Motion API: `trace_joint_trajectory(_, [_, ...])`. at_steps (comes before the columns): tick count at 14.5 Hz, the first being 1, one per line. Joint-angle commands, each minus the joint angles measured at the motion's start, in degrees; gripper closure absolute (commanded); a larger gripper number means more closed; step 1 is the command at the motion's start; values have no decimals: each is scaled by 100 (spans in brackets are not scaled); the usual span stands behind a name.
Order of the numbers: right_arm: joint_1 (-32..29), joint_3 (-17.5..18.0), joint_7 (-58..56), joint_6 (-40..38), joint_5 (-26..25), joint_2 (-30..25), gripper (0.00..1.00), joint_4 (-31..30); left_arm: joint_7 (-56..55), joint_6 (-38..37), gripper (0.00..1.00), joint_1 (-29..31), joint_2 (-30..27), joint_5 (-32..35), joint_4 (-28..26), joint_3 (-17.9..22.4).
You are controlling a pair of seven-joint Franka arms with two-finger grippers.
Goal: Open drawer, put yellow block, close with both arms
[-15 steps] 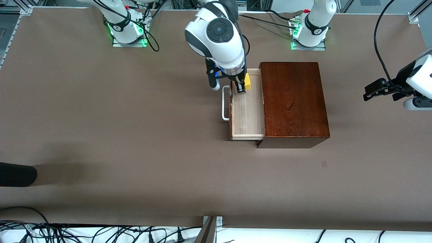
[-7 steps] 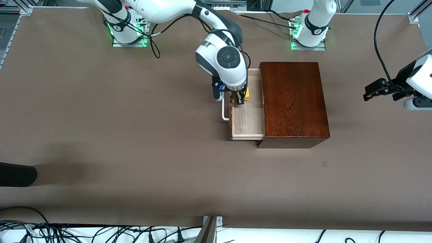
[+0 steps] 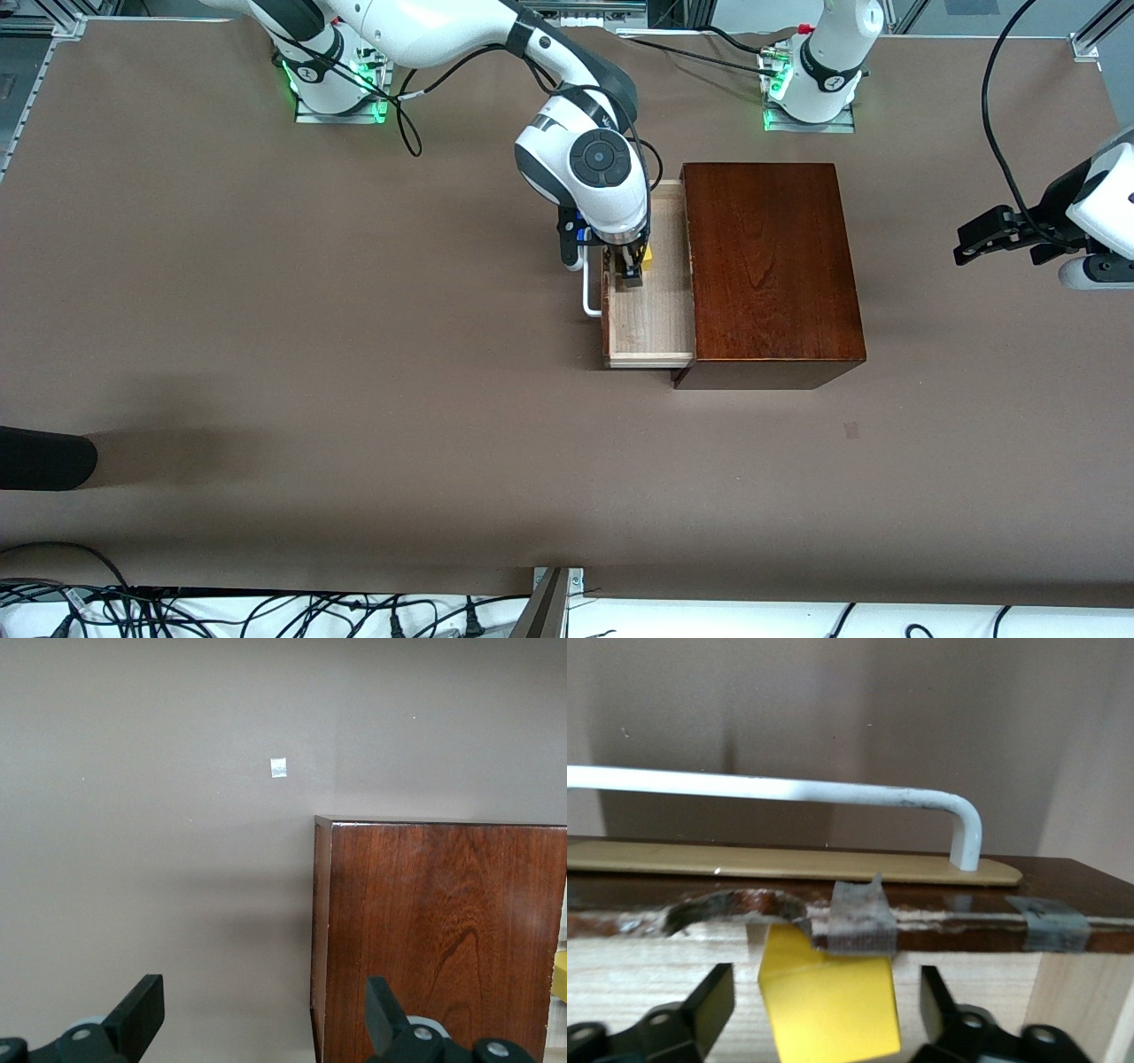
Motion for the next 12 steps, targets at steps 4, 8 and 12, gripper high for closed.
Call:
trace_joint_trajectory(4, [-270,-70,-299,-1042,-81,-702,0,473,93,-10,0,22,56,80,130,-23])
trace_joint_trajectory(8, [-956,-61,-2679,-2227,-72,-1442,0,394,92,-10,0,22,56,89,130,-23])
trace_joint_trajectory(12, [-1080,-885,-4884,-2379,-37,-2573,0,-702,92,-10,0,22,56,89,130,-23])
